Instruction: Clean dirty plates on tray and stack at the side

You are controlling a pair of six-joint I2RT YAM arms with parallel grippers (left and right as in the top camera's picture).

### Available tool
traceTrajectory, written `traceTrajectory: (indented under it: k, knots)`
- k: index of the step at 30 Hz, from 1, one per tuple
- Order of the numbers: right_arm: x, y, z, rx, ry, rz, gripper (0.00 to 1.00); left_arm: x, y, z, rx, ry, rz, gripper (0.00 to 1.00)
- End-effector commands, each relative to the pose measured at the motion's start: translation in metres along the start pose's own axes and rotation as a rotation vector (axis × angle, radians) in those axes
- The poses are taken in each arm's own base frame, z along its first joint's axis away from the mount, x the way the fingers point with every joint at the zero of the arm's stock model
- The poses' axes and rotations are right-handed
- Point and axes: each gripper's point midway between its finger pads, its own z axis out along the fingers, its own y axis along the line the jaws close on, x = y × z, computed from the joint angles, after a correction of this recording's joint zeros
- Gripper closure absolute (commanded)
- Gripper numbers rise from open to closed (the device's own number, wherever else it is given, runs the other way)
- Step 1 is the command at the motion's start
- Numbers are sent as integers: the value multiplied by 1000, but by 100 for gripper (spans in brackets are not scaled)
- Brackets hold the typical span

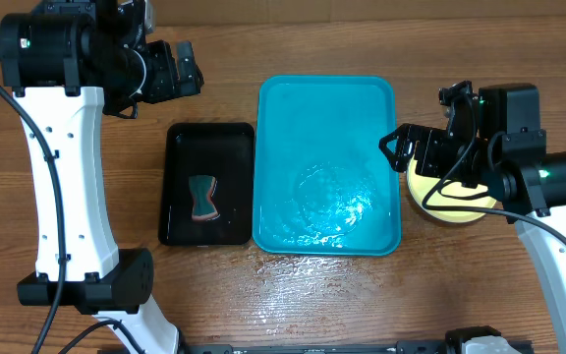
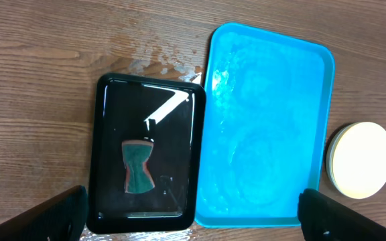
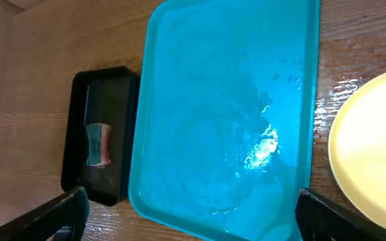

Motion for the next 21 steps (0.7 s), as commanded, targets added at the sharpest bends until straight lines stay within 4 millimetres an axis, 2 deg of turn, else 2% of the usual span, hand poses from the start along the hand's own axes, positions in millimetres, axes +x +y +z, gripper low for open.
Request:
traceTrajectory:
  k: [1,7,10,14,21]
  knots:
    - [-5,3,-3,0,-19,-15,0,-1,-1,-9,-4,-27,20,0]
    - [-5,3,-4,0,-20,-16,0,-1,-1,-9,-5,-27,19,0]
    - [-2,6,-12,-7,-43,-26,0,-1,-1,-9,-4,-27,20,0]
    - [-1,6,-41,34,-142,-56,0,-1,-1,-9,-4,-27,20,0]
    - [-12,-1,-112,164,-464,-119,0,-1,-1,-9,-5,-27,20,0]
